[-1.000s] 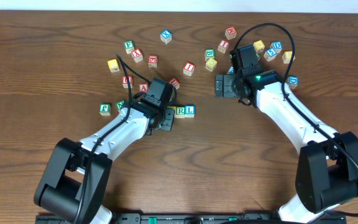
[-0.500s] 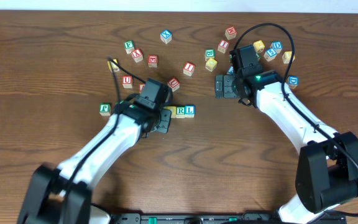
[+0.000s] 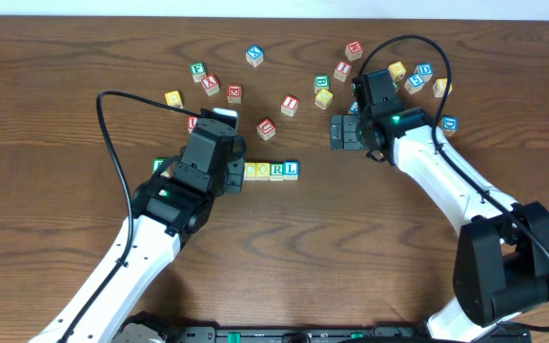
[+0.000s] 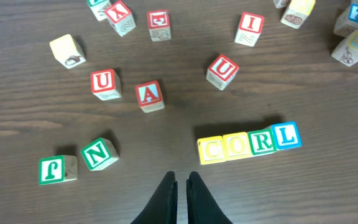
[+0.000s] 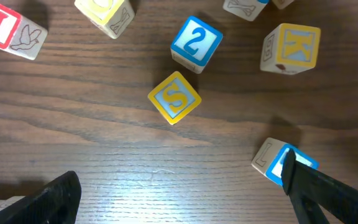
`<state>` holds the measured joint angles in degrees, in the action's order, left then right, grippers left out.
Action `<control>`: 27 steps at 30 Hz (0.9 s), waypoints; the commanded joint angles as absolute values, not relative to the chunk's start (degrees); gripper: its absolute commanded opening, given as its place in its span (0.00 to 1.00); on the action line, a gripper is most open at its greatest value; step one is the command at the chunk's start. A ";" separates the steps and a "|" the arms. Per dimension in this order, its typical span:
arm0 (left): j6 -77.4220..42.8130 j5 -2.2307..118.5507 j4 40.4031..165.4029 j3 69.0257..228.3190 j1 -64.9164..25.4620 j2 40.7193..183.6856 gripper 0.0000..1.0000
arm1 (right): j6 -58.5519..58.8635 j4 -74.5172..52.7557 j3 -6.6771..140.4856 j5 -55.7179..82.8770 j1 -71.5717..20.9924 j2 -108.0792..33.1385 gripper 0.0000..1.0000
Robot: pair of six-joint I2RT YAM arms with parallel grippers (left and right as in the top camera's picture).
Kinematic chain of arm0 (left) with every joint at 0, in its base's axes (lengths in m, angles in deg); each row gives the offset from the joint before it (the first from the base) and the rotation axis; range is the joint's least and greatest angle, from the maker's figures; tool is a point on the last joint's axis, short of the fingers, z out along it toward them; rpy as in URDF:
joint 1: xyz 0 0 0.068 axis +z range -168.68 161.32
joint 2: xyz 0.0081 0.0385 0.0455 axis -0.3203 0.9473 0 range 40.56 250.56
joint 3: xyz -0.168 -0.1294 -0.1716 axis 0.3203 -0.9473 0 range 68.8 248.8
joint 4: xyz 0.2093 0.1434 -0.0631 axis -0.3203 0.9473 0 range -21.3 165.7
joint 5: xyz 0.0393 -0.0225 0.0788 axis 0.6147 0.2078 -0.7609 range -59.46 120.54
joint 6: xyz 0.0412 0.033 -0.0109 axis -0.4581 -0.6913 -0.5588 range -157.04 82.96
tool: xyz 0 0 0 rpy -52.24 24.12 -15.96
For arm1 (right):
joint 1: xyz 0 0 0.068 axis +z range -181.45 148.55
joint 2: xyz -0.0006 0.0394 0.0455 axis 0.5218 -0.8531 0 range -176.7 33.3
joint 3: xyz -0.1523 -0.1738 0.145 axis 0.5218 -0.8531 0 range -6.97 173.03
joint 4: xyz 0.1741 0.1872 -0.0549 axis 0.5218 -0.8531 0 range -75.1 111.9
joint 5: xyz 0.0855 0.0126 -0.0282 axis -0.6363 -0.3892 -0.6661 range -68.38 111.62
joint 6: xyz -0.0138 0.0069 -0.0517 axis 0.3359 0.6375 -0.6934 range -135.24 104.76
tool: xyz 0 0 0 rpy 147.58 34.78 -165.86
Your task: Spell out CORL
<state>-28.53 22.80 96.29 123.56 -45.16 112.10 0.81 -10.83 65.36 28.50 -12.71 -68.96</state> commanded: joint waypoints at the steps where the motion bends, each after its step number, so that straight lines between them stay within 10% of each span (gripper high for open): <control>1: -29.34 20.22 96.12 123.27 -45.11 111.71 0.07 | 0.31 -10.87 65.34 30.49 -13.04 -67.97 0.99; 18: -29.31 19.25 96.86 123.27 -45.11 111.75 0.08 | 0.33 -10.83 65.34 30.49 -13.04 -67.97 0.99; 21: -29.34 17.75 96.60 123.27 -45.11 111.75 0.22 | 0.33 -10.83 65.34 30.46 -13.04 -67.97 0.99; 27: -29.34 17.81 96.55 123.27 -45.11 111.75 0.07 | 0.35 -10.83 65.34 30.01 -13.02 -67.97 0.93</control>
